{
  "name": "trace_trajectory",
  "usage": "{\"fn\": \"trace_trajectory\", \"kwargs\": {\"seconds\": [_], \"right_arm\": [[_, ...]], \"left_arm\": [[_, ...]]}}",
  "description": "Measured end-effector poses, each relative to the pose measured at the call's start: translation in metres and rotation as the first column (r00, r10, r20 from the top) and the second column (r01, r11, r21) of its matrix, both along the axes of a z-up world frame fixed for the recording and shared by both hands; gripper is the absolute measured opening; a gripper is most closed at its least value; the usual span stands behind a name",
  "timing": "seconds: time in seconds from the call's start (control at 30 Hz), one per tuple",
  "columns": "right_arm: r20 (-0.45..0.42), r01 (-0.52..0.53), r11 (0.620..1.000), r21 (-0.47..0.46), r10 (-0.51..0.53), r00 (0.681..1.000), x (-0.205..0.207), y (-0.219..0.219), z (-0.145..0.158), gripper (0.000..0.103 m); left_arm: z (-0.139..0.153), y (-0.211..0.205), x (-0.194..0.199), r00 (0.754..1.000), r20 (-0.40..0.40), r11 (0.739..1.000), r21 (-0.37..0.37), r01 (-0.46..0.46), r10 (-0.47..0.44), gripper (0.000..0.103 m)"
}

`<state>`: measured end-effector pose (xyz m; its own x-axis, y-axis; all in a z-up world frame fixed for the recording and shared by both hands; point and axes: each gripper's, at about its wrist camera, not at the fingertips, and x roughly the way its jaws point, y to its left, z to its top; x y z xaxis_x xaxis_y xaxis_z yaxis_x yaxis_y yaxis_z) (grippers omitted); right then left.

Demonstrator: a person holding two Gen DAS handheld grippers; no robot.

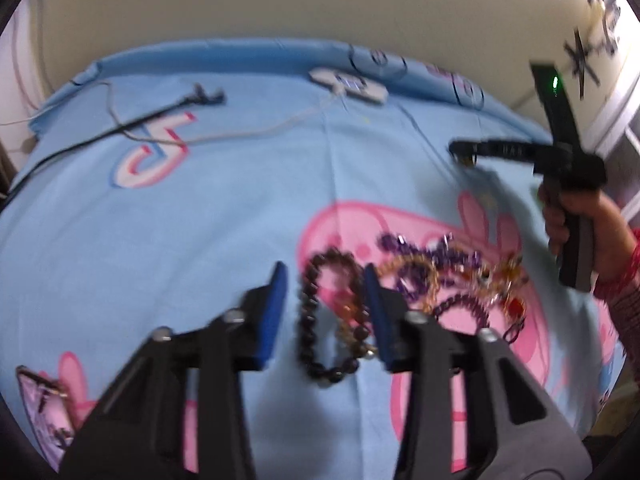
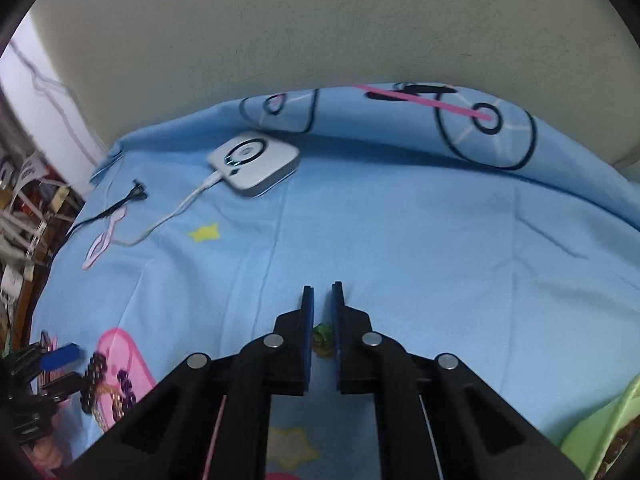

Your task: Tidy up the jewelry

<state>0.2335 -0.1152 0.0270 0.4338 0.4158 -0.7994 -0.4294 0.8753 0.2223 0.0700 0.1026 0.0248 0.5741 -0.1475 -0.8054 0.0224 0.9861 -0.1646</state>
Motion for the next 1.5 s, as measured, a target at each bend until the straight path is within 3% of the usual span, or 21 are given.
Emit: {"fn": "trace_trajectory", "kwargs": {"seconds": [0.03, 0.13, 0.37, 0.53, 0.6, 0.67, 0.8, 0.93, 0.97, 1.0, 1.03, 1.1, 1.23, 1.4, 1.5], "right_arm": [[-0.008, -0.017, 1.0, 0.005, 0.017, 1.0, -0.005, 0.0, 0.001, 0.0], [-0.041, -0.054, 0.998, 0.032, 0.055, 0.998, -0.026, -0.005, -0.002, 0.0], [-0.068, -0.136, 0.988, 0.074, 0.141, 0.988, -0.093, -0.04, -0.003, 0.0], [-0.036, -0.198, 0.979, 0.058, 0.2, 0.979, -0.139, -0.053, 0.0, 0.0], [0.045, -0.186, 0.982, 0.02, 0.184, 0.982, -0.15, -0.052, 0.011, 0.0], [0.115, -0.215, 0.976, 0.023, 0.211, 0.971, -0.156, -0.046, 0.021, 0.0], [0.106, -0.309, 0.951, -0.026, 0.31, 0.945, -0.154, -0.016, 0.015, 0.0], [0.092, -0.334, 0.942, -0.014, 0.334, 0.938, -0.148, 0.001, -0.001, 0.024], [0.092, -0.336, 0.942, -0.016, 0.336, 0.937, -0.148, 0.002, -0.001, 0.024], [0.09, -0.333, 0.943, -0.017, 0.333, 0.938, -0.147, 0.003, -0.001, 0.018], [0.08, -0.324, 0.946, -0.011, 0.324, 0.943, -0.146, 0.003, 0.001, 0.0], [0.051, -0.315, 0.949, 0.031, 0.313, 0.948, -0.145, -0.004, 0.005, 0.0], [0.09, -0.251, 0.961, 0.112, 0.242, 0.966, -0.147, -0.031, 0.028, 0.0], [0.133, -0.226, 0.95, 0.217, 0.201, 0.971, -0.153, -0.056, 0.056, 0.0], [0.09, -0.198, 0.942, 0.272, 0.179, 0.98, -0.15, -0.064, 0.048, 0.0]], "left_arm": [[-0.004, -0.004, 0.0, 1.0, -0.005, 1.0, 0.011, 0.008, -0.008, 0.027], [-0.006, -0.008, -0.001, 1.0, 0.006, 0.999, 0.045, 0.013, -0.013, 0.026], [-0.004, 0.012, -0.002, 0.997, 0.006, 0.995, 0.066, -0.079, 0.079, 0.026], [0.004, 0.016, -0.016, 0.996, 0.024, 0.995, 0.049, -0.084, 0.083, 0.029], [0.01, 0.022, -0.028, 0.994, 0.044, 0.994, 0.03, -0.105, 0.104, 0.038], [0.016, 0.028, -0.038, 0.991, 0.066, 0.993, 0.005, -0.119, 0.119, 0.039], [0.023, 0.029, -0.054, 0.99, 0.086, 0.993, -0.032, -0.113, 0.116, 0.039], [0.027, 0.019, -0.064, 0.992, 0.098, 0.996, -0.04, -0.077, 0.081, 0.039], [0.027, 0.016, -0.065, 0.993, 0.099, 0.997, -0.041, -0.063, 0.067, 0.039], [0.027, 0.012, -0.065, 0.994, 0.098, 0.998, -0.038, -0.051, 0.055, 0.039], [0.027, 0.009, -0.065, 0.994, 0.096, 0.998, -0.036, -0.047, 0.05, 0.039], [0.025, 0.001, -0.063, 0.996, 0.089, 0.999, -0.034, -0.028, 0.031, 0.039], [0.023, -0.013, -0.058, 0.996, 0.087, 0.999, -0.035, 0.007, -0.004, 0.039], [0.029, -0.042, -0.051, 0.99, 0.109, 0.996, -0.025, 0.09, -0.086, 0.039], [0.029, -0.061, -0.048, 0.984, 0.112, 0.99, -0.013, 0.142, -0.14, 0.039]]}}
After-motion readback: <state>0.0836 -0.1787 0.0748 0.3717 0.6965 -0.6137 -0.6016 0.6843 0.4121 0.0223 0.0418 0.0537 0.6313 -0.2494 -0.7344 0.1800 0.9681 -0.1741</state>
